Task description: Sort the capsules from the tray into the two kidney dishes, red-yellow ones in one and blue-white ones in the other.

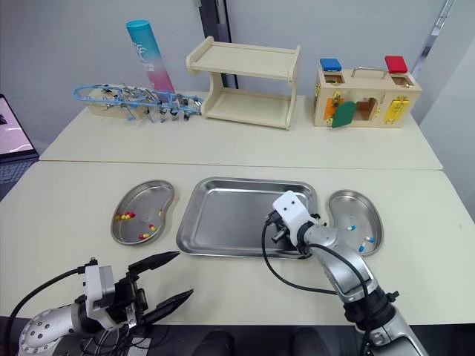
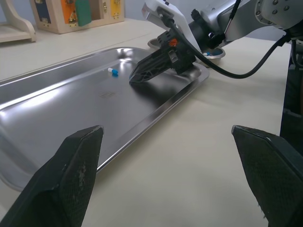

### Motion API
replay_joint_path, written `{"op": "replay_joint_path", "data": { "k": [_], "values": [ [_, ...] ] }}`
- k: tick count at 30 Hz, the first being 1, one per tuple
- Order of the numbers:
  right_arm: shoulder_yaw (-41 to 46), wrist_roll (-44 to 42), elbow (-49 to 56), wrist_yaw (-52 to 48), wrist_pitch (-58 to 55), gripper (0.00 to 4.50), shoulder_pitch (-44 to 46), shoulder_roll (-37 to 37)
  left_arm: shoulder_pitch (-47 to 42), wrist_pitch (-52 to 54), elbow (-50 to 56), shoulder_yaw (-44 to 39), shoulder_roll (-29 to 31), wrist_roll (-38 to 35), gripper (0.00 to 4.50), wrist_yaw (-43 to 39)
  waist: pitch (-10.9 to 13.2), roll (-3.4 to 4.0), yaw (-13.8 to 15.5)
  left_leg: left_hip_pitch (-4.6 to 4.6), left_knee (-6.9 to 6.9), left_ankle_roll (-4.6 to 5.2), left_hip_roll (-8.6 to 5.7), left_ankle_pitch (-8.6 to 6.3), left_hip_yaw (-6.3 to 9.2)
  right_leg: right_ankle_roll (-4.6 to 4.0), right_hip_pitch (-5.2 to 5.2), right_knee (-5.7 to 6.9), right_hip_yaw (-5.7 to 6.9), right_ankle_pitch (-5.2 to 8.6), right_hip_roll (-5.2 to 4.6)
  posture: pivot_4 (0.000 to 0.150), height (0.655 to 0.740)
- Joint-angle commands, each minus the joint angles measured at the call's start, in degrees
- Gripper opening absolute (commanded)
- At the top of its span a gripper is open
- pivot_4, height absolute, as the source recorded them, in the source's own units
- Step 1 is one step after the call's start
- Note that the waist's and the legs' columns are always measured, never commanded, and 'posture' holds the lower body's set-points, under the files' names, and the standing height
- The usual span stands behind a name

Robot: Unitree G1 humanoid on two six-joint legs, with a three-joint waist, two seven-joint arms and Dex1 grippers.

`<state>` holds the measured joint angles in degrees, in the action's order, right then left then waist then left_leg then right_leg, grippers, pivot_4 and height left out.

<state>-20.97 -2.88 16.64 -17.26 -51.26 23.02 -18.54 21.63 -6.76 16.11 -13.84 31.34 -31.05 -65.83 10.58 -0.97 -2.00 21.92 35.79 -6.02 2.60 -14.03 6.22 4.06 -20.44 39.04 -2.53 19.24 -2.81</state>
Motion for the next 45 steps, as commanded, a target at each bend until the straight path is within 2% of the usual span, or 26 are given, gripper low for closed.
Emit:
{"op": "replay_joint_path", "data": {
  "k": [1,7,13,18,22,28,30,32,39,43,45],
  "values": [
    [-0.7,0.8,2.6,-1.3,2.2,0.02,-1.0,-0.7,-0.3,-1.2,0.8,0.3,0.2,-0.3,4.5,-0.2,0.0,0.0,0.0,0.0,0.0,0.0,0.0,0.0,0.0,0.0,0.0,0.0,0.0,0.0,0.0,0.15,0.74],
    [4.4,-2.0,10.9,-4.7,3.2,0.02,-2.9,-3.5,-1.5,-2.0,0.9,1.7,1.8,-0.4,4.5,-3.9,0.0,0.03,0.1,0.07,0.0,0.0,0.0,0.0,0.0,0.0,-0.04,-0.01,0.0,0.0,0.0,0.15,0.74],
    [17.7,-7.2,21.0,-8.0,2.4,0.02,-8.9,-8.3,-5.1,-1.1,1.5,4.7,4.0,-1.8,4.5,-8.0,0.0,0.03,0.2,0.1,-0.01,0.0,0.0,0.0,0.02,0.0,-0.05,-0.05,0.03,0.0,0.0,0.15,0.74],
    [30.3,-7.8,22.4,-8.5,1.3,0.02,-17.3,-13.4,-10.3,0.9,0.7,7.7,3.9,-2.4,4.5,-9.0,0.0,0.04,0.3,0.12,-0.01,0.0,-0.02,0.0,0.01,0.0,-0.03,-0.05,0.03,0.0,-0.01,0.15,0.74],
    [33.2,-9.8,21.0,-9.2,-2.7,0.02,-20.1,-15.0,-13.3,1.6,-0.8,8.8,3.8,-2.4,4.5,-9.6,0.1,0.06,-0.2,0.07,-0.01,0.01,-0.01,0.0,0.0,0.0,-0.02,-0.02,0.01,0.0,0.01,0.15,0.74],
    [32.9,-10.3,18.6,-7.7,-6.2,0.02,-20.3,-14.9,-13.8,0.7,-2.8,9.1,3.7,-2.3,4.5,-10.9,0.1,0.08,-0.8,0.05,-0.05,0.01,0.01,0.0,-0.02,-0.01,-0.03,-0.02,-0.03,0.01,0.04,0.15,0.74],
    [33.3,-10.7,18.4,-7.2,-6.7,0.68,-20.4,-14.4,-13.7,0.4,-3.1,9.0,3.6,-2.3,4.5,-11.1,0.1,0.08,-0.7,0.07,-0.05,0.01,0.0,0.0,-0.01,-0.01,-0.03,-0.04,-0.03,0.01,0.03,0.15,0.74],
    [34.2,-10.8,18.0,-6.7,-5.9,1.14,-20.2,-13.9,-13.6,0.3,-3.5,8.9,3.6,-2.3,4.5,-11.3,0.1,0.08,-0.7,0.07,-0.05,0.01,0.0,0.0,-0.01,-0.01,-0.02,-0.04,-0.02,0.01,0.03,0.15,0.74],
    [36.5,-12.0,16.5,-8.4,-2.6,3.17,-20.3,-15.0,-13.4,0.0,-3.7,8.5,3.2,-2.4,4.5,-11.2,0.1,0.08,-0.6,0.07,-0.05,0.01,0.01,0.0,-0.01,-0.01,-0.02,-0.04,-0.02,0.01,0.03,0.15,0.74],
    [38.6,-11.9,16.3,-10.8,5.2,4.49,-22.0,-16.6,-12.6,-1.4,-5.2,7.9,3.1,-2.4,4.5,-12.2,0.1,0.08,-0.5,0.08,-0.05,0.01,0.0,0.0,-0.02,-0.01,-0.02,-0.04,-0.02,0.01,0.03,0.15,0.74],
    [40.4,-12.8,17.1,-14.0,12.2,4.49,-24.2,-17.1,-12.4,0.7,-4.7,7.0,3.8,-3.5,4.5,-11.0,0.1,0.09,-0.3,0.08,-0.05,0.01,0.01,0.0,-0.02,0.0,-0.03,-0.05,-0.01,0.01,0.03,0.15,0.74]
  ]
}}
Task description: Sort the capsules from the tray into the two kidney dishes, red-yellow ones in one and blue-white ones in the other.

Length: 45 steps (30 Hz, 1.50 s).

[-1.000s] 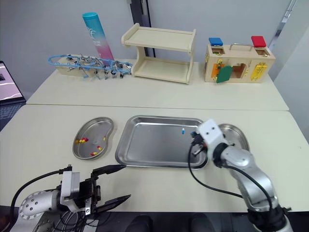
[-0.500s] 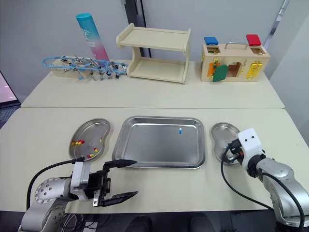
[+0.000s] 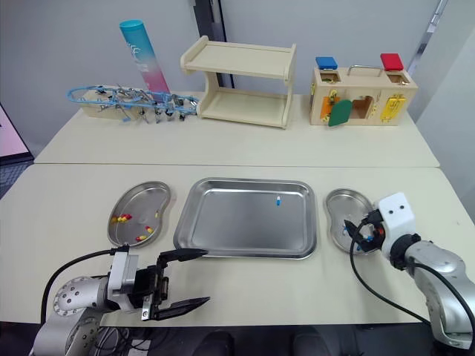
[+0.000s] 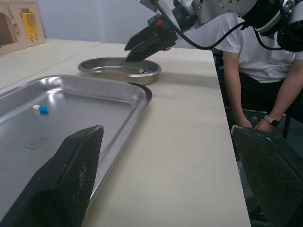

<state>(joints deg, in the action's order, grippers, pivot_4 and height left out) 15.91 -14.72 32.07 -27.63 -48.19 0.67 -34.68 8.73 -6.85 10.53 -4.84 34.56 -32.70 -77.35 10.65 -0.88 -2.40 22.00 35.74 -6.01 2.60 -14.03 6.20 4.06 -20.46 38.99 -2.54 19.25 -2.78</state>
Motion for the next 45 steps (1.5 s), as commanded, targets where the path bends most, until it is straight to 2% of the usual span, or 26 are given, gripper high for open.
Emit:
{"op": "replay_joint_path", "data": {
  "k": [1,6,11,14,18,23,31,45],
  "values": [
    [4.2,-0.8,1.7,-4.7,11.9,4.49,-3.1,-1.4,0.7,1.6,1.1,-2.4,0.8,-2.1,4.5,1.3,0.0,0.0,0.1,0.0,0.0,0.0,0.0,0.0,0.0,0.0,0.0,0.0,0.0,0.0,0.0,0.15,0.74],
    [6.4,0.5,-2.0,-12.4,27.2,4.49,-9.7,-4.4,1.1,3.7,1.1,-5.6,1.3,-1.2,4.5,6.7,0.0,-0.02,0.4,-0.05,0.01,0.0,0.0,0.0,0.0,0.01,0.06,-0.01,0.0,0.0,-0.01,0.15,0.74],
    [13.0,-5.7,-6.1,-20.0,31.8,4.49,-12.2,-7.0,0.0,8.9,0.0,-11.2,4.0,0.4,4.5,15.0,0.0,-0.01,0.4,-0.11,0.01,0.0,0.0,0.0,-0.01,0.01,0.12,-0.01,0.0,0.0,0.0,0.15,0.74],
    [18.0,-8.2,-11.4,-25.3,32.9,4.49,-14.1,-10.3,-2.3,11.7,-4.9,-19.2,6.9,-1.6,4.5,19.6,0.0,-0.04,0.6,-0.11,0.02,0.0,0.0,0.0,0.03,0.01,0.15,0.0,0.04,0.0,0.0,0.15,0.74],
    [20.3,-7.5,-19.9,-30.5,36.4,4.49,-15.9,-13.7,-2.7,14.2,-14.2,-27.3,10.4,-1.1,4.5,22.8,0.0,-0.04,0.4,-0.16,0.0,0.0,0.0,0.0,0.0,0.0,0.18,-0.04,0.03,0.01,-0.01,0.15,0.74],
    [19.2,-5.8,-27.3,-34.7,39.6,4.49,-16.1,-17.5,2.9,16.3,-22.6,-32.9,13.8,1.4,4.5,23.5,0.1,-0.03,-0.4,-0.18,-0.04,0.0,0.0,0.0,-0.04,-0.01,0.15,-0.04,-0.01,0.02,-0.01,0.15,0.74],
    [17.0,-4.2,-33.6,-38.8,43.2,4.49,-15.3,-20.8,10.6,15.8,-24.0,-37.1,12.4,3.5,4.5,25.3,0.1,-0.1,-0.3,-0.17,-0.04,-0.01,0.0,-0.01,-0.08,-0.01,0.17,-0.05,-0.02,0.02,-0.04,0.15,0.74],
    [15.0,-4.8,-35.9,-39.8,42.4,4.49,-12.5,-22.0,14.3,19.8,-16.9,-39.0,11.0,2.4,4.5,26.2,0.1,-0.11,-0.3,-0.18,-0.04,-0.02,0.0,0.0,-0.07,-0.01,0.17,-0.05,-0.01,0.02,-0.04,0.15,0.74]
  ]
}}
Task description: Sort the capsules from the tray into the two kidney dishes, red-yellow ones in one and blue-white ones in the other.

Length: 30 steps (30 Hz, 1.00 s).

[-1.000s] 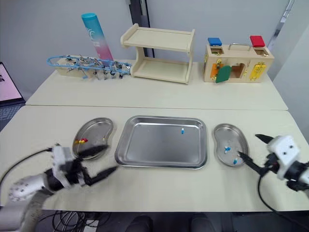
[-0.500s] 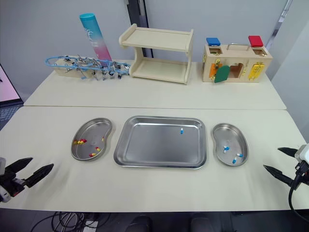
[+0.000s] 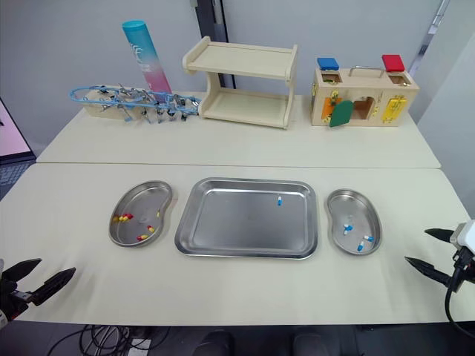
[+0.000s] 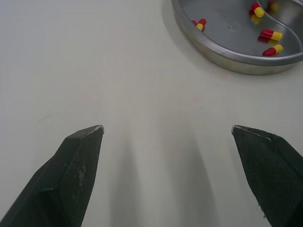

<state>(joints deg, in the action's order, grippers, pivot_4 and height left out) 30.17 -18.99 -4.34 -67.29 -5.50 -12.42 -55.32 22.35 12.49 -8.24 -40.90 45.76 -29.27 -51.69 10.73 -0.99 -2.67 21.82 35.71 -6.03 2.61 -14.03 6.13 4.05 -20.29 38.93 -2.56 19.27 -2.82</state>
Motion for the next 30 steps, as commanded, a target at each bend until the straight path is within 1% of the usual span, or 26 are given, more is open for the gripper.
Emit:
{"op": "replay_joint_path", "data": {
  "k": [1,5,8,11,13,16,19,21,27,30],
  "values": [
    [0.7,-0.5,0.5,-0.3,-0.3,4.49,0.6,-1.4,0.9,0.5,2.6,-2.8,-0.3,-1.2,4.5,0.1,0.0,0.0,0.0,0.0,0.0,0.0,0.0,0.0,0.0,0.0,0.0,0.0,0.0,0.0,0.0,0.15,0.74],
    [0.4,-0.4,0.3,-0.6,-0.3,4.49,0.6,-1.4,3.5,0.0,8.9,-1.1,-0.5,-2.3,4.5,-4.9,0.0,0.0,0.0,0.01,0.0,0.0,0.0,0.0,0.0,0.0,0.0,0.0,0.01,0.0,0.0,0.15,0.74],
    [0.5,-0.6,0.3,-0.7,-0.4,4.49,0.7,-1.3,5.2,1.7,17.2,1.8,-1.1,-4.8,4.5,-8.3,0.0,0.0,0.1,0.01,0.01,0.0,0.0,0.0,-0.01,0.0,0.01,0.0,0.0,0.0,0.0,0.15,0.74],
    [0.6,-1.2,1.0,-0.2,-1.3,4.49,0.5,-0.7,3.6,5.8,24.2,5.2,-2.4,-8.2,4.5,-6.7,0.0,0.03,0.5,0.0,0.02,-0.01,0.0,0.0,-0.03,0.0,0.03,0.0,-0.03,0.0,-0.01,0.15,0.74],
    [0.8,-1.3,1.6,0.1,-1.6,4.49,0.3,-0.4,3.6,5.7,28.8,9.2,-2.4,-7.9,4.5,-8.3,0.0,0.02,0.7,0.0,0.03,0.0,0.0,0.0,-0.02,0.0,0.03,0.0,-0.02,0.0,-0.01,0.15,0.74],
    [1.3,-1.5,2.8,0.7,-2.1,4.49,-0.5,0.3,2.7,5.4,34.4,15.8,-3.9,-8.0,4.5,-9.4,0.0,0.03,0.8,0.01,0.03,-0.01,-0.01,0.0,-0.06,0.01,0.03,-0.01,-0.07,-0.01,-0.01,0.15,0.74],
    [2.1,-1.4,4.2,1.0,-1.8,4.49,-2.3,1.0,1.3,2.0,35.1,21.4,-5.8,-6.0,4.5,-11.3,0.0,0.06,0.8,-0.01,0.03,0.0,-0.01,0.0,-0.06,0.01,0.03,-0.01,-0.06,-0.01,0.0,0.15,0.74],
    [2.9,-2.0,6.2,1.8,-2.1,4.49,-3.1,1.7,-0.7,-0.5,33.8,24.3,-7.8,-4.7,4.5,-11.3,0.0,0.06,0.8,-0.02,0.03,0.0,-0.01,0.0,-0.05,0.0,0.04,-0.01,-0.06,-0.01,0.0,0.15,0.74],
    [4.6,-5.8,14.0,3.9,-7.3,4.49,-2.3,2.1,-2.0,-4.0,32.0,27.7,-10.6,-3.0,4.5,-11.0,0.0,0.09,0.7,-0.02,0.06,0.0,-0.01,0.0,-0.05,0.01,0.05,0.0,-0.07,-0.01,0.01,0.15,0.74],
    [2.4,-7.9,20.5,5.3,-11.8,4.49,-0.2,1.0,-1.8,-5.5,30.8,27.8,-10.9,-2.7,4.5,-11.3,-0.1,0.1,0.8,-0.01,0.07,0.0,-0.01,0.0,-0.04,0.01,0.06,0.0,-0.07,-0.01,0.01,0.15,0.74]
  ]
}}
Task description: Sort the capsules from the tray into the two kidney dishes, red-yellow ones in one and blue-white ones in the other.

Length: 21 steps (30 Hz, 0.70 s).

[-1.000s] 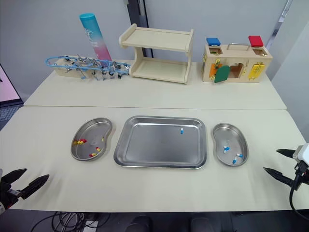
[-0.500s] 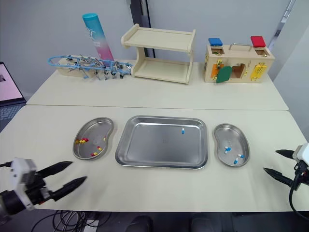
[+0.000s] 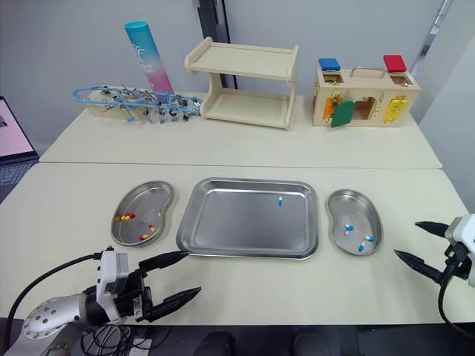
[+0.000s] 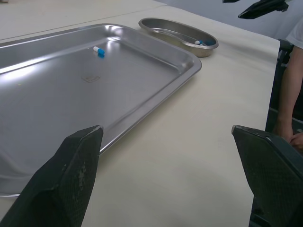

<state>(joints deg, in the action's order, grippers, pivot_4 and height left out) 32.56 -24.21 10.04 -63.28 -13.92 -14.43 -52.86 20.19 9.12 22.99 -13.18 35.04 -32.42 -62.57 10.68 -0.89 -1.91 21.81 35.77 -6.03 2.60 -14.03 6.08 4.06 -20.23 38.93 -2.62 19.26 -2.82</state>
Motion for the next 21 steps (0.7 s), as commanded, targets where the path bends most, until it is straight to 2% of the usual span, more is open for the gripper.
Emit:
{"op": "replay_joint_path", "data": {
  "k": [1,4,7,11,17,21],
  "values": [
    [-0.6,-3.1,7.4,1.7,-4.7,4.49,2.3,-1.7,0.4,-2.4,-0.6,0.1,-0.2,0.5,4.5,-0.5,0.0,0.01,0.0,-0.01,0.0,0.0,0.0,0.0,0.0,0.0,0.0,0.0,0.01,0.0,0.0,0.15,0.74],
    [-10.0,-5.6,16.0,6.8,-12.3,4.49,11.0,-1.2,0.5,-3.2,-1.0,0.0,-0.3,0.4,4.5,-0.6,0.0,0.01,-0.2,-0.02,0.0,0.0,0.0,0.0,0.0,0.0,0.0,0.0,0.0,0.0,0.0,0.15,0.74],
    [-21.4,-2.1,20.3,14.7,-18.8,4.49,19.2,2.3,1.0,-3.6,-0.7,-0.2,-0.3,0.4,4.5,-0.7,0.0,0.0,-0.3,0.0,-0.01,0.0,0.03,0.0,0.08,-0.01,-0.02,0.03,0.06,0.01,0.03,0.15,0.74],
    [-33.3,2.4,19.7,27.5,-26.8,4.49,29.0,13.5,1.1,-4.0,-0.2,0.0,-0.7,0.6,4.5,0.1,0.0,-0.05,0.1,0.12,0.0,-0.01,0.01,0.0,0.11,-0.01,-0.09,-0.01,0.09,0.0,0.02,0.15,0.74],
    [-41.9,9.8,14.0,39.9,-31.4,4.49,35.0,26.5,1.7,-4.0,1.0,0.8,-1.0,0.3,4.5,0.9,0.0,-0.05,0.2,0.17,0.0,-0.01,0.0,0.01,0.15,-0.02,-0.17,0.03,0.12,0.0,0.01,0.15,0.74],
    [-44.9,14.1,9.8,44.4,-32.3,3.2,37.5,31.2,1.3,-4.3,0.7,1.1,-0.9,0.4,4.5,0.5,0.0,-0.03,0.1,0.17,-0.01,-0.01,0.0,0.01,0.14,-0.02,-0.22,0.08,0.1,0.0,0.01,0.15,0.74]
  ]
}}
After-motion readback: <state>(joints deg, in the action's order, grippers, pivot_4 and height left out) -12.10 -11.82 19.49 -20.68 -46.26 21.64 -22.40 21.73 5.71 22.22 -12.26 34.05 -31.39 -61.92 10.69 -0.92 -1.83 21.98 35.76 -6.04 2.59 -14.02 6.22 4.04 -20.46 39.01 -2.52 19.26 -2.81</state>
